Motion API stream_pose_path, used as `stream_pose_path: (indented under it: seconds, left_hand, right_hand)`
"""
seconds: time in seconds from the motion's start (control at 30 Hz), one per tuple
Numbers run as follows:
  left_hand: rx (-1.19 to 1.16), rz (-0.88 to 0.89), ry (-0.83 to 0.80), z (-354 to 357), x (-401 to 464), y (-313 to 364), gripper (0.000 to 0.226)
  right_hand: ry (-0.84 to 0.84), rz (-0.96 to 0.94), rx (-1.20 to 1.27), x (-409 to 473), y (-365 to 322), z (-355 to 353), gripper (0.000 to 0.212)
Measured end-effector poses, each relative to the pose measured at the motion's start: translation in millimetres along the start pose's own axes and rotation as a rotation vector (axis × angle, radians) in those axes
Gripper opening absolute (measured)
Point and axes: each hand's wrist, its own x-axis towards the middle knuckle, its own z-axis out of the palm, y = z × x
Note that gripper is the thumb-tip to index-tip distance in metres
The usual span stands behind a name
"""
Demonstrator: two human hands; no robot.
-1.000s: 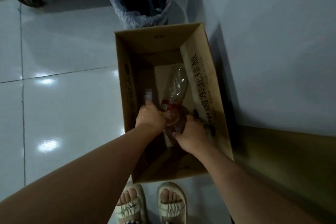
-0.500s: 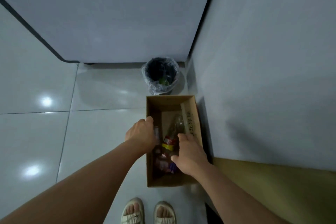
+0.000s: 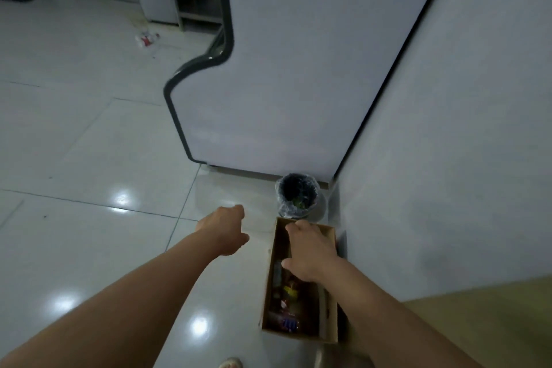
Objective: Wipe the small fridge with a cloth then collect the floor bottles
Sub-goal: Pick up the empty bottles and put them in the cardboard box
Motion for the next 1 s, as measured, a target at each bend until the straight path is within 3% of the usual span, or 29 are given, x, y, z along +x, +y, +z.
stream_pose_path:
  seconds: [0.2,0.53,1.0]
  left_hand:
    - [0.053,-0.078,0.081,-61.1,-63.5,-36.6,0.044]
    - [0.046,-0.192,0.204,-146.3,-136.8,-127.5,0.045]
    - [0.072,-0.192,0.335,-286.4,-173.9,-322.1,0.048]
  right_hand:
    - [0.034,-0.104,-0.122,-27.1,-58.2,-48.6,0.057]
    - [0.093,-0.275,-0.213,-39.6,-197.0,-114.2,0.065]
    - [0.173,-0.220,-0.192,-12.2,-422.7,-176.8,0.073]
